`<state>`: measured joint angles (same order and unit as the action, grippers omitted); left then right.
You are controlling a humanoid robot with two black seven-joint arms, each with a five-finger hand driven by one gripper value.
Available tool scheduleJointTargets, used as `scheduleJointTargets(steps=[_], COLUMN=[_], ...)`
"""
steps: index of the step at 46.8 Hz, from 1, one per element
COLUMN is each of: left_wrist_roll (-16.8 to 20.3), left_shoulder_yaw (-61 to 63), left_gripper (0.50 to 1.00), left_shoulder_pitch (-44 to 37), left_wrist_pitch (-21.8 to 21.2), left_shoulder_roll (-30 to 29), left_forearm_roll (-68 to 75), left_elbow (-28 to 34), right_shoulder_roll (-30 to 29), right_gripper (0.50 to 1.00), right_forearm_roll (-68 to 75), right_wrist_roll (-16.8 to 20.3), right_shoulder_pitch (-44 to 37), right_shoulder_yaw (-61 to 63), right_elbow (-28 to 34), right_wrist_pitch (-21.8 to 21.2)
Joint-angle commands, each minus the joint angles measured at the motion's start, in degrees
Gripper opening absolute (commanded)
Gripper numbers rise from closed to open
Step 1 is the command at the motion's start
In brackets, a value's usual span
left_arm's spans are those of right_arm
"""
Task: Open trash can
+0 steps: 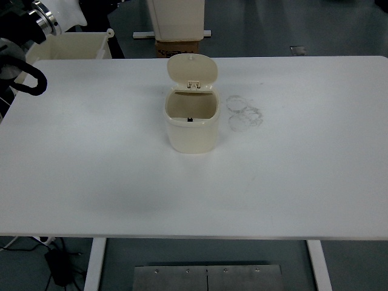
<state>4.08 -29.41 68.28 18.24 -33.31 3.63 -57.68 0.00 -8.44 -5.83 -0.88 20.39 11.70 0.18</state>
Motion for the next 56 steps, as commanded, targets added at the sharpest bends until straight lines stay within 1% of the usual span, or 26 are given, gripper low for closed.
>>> scheduleJointTargets(steps=[1, 4, 8, 14, 21, 26, 33, 44, 52, 56], left_wrist_roll=[0.05, 0.13, 0.13, 0.22, 2.94, 3.3, 3.39, 3.39, 3.47, 3.47], left_shoulder_yaw=[-3.81, -5.48, -6.45, -7.77, -12.42, -15.41, -18.58, -20.69, -20.96, -21.22], left_gripper=[1.0, 1.0, 1.0, 1.0, 1.0, 1.0, 1.0, 1.0, 1.0, 1.0], left_shoulder_pitch=[-3.58, -5.95, -8.51, -11.84, -16.06, -17.82, -19.85, -20.29, -20.37, -20.29], left_wrist_pitch=[-0.57, -1.53, -1.54, -1.45, -1.1, -0.75, -0.4, 0.22, 2.41, 2.68], left_shoulder_roll=[0.44, 0.87, 1.66, 5.0, 7.03, 8.96, 12.03, 17.13, 20.12, 21.0], left_forearm_roll=[-2.22, -4.24, -7.4, -11.89, -13.74, -13.74, -13.83, -13.74, -13.83, -13.83], left_elbow=[1.87, 3.45, 6.52, 11.01, 15.23, 17.95, 21.2, 26.92, 31.13, 32.28], right_shoulder_roll=[0.0, 0.0, 0.0, 0.0, 0.0, 0.0, 0.0, 0.0, 0.0, 0.0], right_gripper=[0.993, 0.993, 0.993, 0.993, 0.993, 0.993, 0.993, 0.993, 0.993, 0.993], right_forearm_roll=[0.0, 0.0, 0.0, 0.0, 0.0, 0.0, 0.0, 0.0, 0.0, 0.0], right_wrist_roll=[0.03, -0.06, -0.06, 0.03, 0.03, -0.06, -0.06, 0.03, -0.06, 0.03], right_shoulder_pitch=[0.0, 0.0, 0.0, 0.0, 0.0, 0.0, 0.0, 0.0, 0.0, 0.0], right_shoulder_yaw=[0.0, 0.0, 0.0, 0.0, 0.0, 0.0, 0.0, 0.0, 0.0, 0.0], right_elbow=[-0.01, -0.01, -0.01, -0.01, -0.01, -0.01, -0.01, -0.01, -0.01, -0.01], right_wrist_pitch=[0.0, 0.0, 0.0, 0.0, 0.0, 0.0, 0.0, 0.0, 0.0, 0.0])
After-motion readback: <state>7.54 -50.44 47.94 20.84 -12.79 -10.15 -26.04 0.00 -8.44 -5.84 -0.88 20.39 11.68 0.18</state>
